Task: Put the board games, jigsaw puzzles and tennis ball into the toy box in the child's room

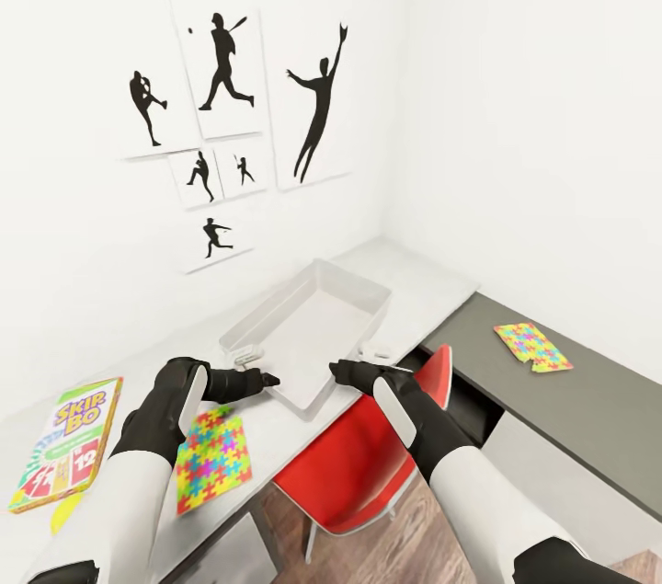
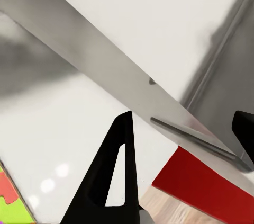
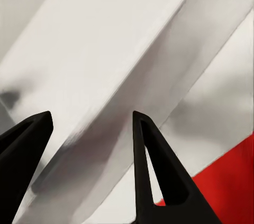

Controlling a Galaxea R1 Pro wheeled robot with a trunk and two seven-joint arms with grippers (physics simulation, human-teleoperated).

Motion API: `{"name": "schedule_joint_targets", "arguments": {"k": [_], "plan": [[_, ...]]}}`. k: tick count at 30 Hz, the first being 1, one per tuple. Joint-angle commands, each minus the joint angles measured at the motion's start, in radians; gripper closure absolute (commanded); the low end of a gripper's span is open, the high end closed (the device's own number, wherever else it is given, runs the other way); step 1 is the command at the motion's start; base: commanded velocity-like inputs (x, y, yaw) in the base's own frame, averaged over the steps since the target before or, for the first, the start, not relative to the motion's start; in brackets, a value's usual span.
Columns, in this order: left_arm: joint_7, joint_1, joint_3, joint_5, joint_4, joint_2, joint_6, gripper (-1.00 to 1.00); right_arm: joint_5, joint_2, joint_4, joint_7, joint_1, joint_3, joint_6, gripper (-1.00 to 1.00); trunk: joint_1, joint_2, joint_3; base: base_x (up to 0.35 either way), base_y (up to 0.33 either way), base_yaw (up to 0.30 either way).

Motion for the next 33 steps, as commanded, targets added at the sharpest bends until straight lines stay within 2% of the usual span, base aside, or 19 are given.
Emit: {"name": "schedule_joint_targets", "arguments": {"k": [1, 14, 25, 33], "plan": [[-0.002, -0.001, 0.005, 0.003, 0.000, -0.001, 0.010, 1.00, -0.021, 0.000, -0.004, -0.005, -0.001, 0.002, -0.011, 1.00, 0.001, -0.002, -0.002, 0.000, 0.066, -0.029], [-0.002, -0.001, 0.004, 0.003, 0.000, -0.001, 0.010, 1.00, -0.022, 0.000, -0.004, -0.005, -0.001, 0.002, -0.011, 1.00, 0.001, -0.002, -0.009, -0.005, 0.016, -0.123], [-0.002, -0.001, 0.004, 0.003, 0.000, -0.001, 0.011, 1.00, -0.021, 0.000, -0.004, -0.005, -0.001, 0.002, -0.011, 1.00, 0.001, -0.002, -0.010, -0.097, 0.206, -0.013], [-0.002, -0.001, 0.004, 0.003, 0.000, -0.001, 0.010, 1.00, -0.021, 0.000, -0.004, -0.005, -0.001, 0.002, -0.011, 1.00, 0.001, -0.002, -0.010, -0.016, 0.032, 0.000]]}}
